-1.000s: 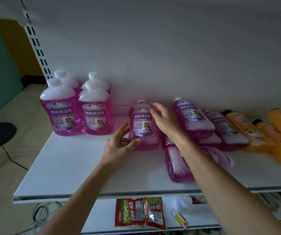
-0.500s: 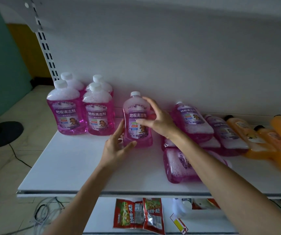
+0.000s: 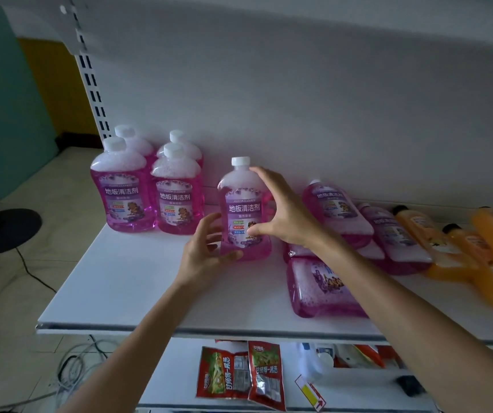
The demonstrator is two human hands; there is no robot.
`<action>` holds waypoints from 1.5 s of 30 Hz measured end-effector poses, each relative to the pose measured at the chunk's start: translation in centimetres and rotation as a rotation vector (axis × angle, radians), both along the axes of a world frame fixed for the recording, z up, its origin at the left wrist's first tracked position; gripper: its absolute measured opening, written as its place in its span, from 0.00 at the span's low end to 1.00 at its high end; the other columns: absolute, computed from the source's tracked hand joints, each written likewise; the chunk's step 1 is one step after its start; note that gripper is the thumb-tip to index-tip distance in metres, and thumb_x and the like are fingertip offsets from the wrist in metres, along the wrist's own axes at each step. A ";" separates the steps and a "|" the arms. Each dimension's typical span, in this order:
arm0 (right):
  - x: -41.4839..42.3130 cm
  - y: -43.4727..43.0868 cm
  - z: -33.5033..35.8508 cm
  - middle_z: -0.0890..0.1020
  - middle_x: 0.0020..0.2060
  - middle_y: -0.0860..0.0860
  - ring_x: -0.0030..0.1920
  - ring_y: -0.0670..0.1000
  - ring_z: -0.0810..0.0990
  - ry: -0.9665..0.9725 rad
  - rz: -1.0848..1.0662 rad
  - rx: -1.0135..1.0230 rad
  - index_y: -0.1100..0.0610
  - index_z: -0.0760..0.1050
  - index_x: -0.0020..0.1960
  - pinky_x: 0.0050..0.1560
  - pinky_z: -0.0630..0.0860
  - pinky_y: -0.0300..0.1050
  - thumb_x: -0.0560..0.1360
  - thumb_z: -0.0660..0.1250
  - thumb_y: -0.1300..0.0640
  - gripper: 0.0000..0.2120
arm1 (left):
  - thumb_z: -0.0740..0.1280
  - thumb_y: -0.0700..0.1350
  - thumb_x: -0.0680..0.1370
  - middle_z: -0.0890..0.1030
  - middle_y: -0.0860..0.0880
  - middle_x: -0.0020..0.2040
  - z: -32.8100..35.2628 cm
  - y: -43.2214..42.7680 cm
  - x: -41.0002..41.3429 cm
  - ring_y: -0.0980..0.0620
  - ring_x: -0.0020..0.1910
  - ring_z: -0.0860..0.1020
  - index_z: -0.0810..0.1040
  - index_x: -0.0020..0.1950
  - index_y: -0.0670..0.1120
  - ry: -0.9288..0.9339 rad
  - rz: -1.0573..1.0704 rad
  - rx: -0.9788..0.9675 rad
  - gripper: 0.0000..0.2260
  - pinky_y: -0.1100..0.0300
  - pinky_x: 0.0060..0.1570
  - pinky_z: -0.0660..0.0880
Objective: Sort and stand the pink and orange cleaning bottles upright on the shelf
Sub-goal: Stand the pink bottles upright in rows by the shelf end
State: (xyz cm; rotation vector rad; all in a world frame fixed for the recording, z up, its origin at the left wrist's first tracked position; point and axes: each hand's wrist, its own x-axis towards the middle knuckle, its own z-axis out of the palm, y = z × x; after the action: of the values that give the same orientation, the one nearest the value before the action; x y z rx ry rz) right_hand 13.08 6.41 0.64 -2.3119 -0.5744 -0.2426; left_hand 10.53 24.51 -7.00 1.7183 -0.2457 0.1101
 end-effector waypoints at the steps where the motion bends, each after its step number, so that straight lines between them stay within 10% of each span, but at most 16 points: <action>1: -0.1 0.1 0.1 0.63 0.69 0.52 0.67 0.46 0.63 0.013 -0.013 0.021 0.52 0.58 0.73 0.62 0.62 0.27 0.62 0.78 0.60 0.45 | 0.77 0.37 0.65 0.79 0.48 0.52 0.2 0.0 -0.1 0.51 0.50 0.79 0.65 0.66 0.52 0.013 -0.008 0.031 0.34 0.59 0.50 0.77; 7: 0.1 0.1 -0.3 0.69 0.67 0.52 0.64 0.50 0.70 -0.032 -0.103 0.084 0.55 0.60 0.72 0.63 0.68 0.40 0.63 0.79 0.58 0.43 | 0.55 0.71 0.70 0.75 0.51 0.60 0.9 2.0 0.6 0.49 0.61 0.69 0.74 0.61 0.53 -0.117 0.021 0.969 0.29 0.54 0.60 0.64; 22: 2.4 2.3 -2.0 0.66 0.69 0.58 0.64 0.46 0.65 -0.252 -0.150 0.038 0.63 0.60 0.70 0.61 0.54 0.20 0.63 0.77 0.66 0.40 | 0.51 0.63 0.68 0.77 0.47 0.55 -1.0 2.2 0.6 0.44 0.55 0.73 0.78 0.56 0.47 -0.253 0.140 0.992 0.30 0.51 0.55 0.69; 27: 4.6 3.5 -2.7 0.63 0.69 0.64 0.69 0.60 0.65 -0.320 -0.185 0.024 0.67 0.60 0.70 0.61 0.52 0.19 0.63 0.76 0.69 0.40 | 0.50 0.64 0.68 0.77 0.48 0.55 -0.9 2.3 0.6 0.44 0.56 0.73 0.78 0.57 0.47 -0.229 0.148 0.989 0.31 0.52 0.57 0.67; 37: 7.1 5.0 -3.0 0.64 0.64 0.64 0.65 0.60 0.67 -0.337 -0.218 0.067 0.67 0.60 0.70 0.62 0.56 0.24 0.63 0.74 0.71 0.40 | 0.49 0.66 0.66 0.75 0.50 0.57 -0.8 2.4 0.9 0.47 0.58 0.71 0.76 0.58 0.50 -0.224 0.143 0.986 0.31 0.54 0.57 0.64; 45: 6.0 5.7 -2.4 0.57 0.71 0.58 0.69 0.59 0.63 -0.246 -0.341 -0.147 0.52 0.53 0.75 0.51 0.77 0.56 0.69 0.73 0.60 0.42 | 0.49 0.66 0.66 0.75 0.51 0.57 -0.8 2.5 1.0 0.48 0.58 0.71 0.77 0.58 0.51 -0.229 0.132 0.982 0.32 0.54 0.57 0.64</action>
State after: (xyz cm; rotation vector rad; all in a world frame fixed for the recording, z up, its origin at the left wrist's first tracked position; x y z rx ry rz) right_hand 19.07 12.08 -1.76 -2.5350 -0.3194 -0.6742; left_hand 11.49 27.06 -7.79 2.7043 -0.3931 0.3229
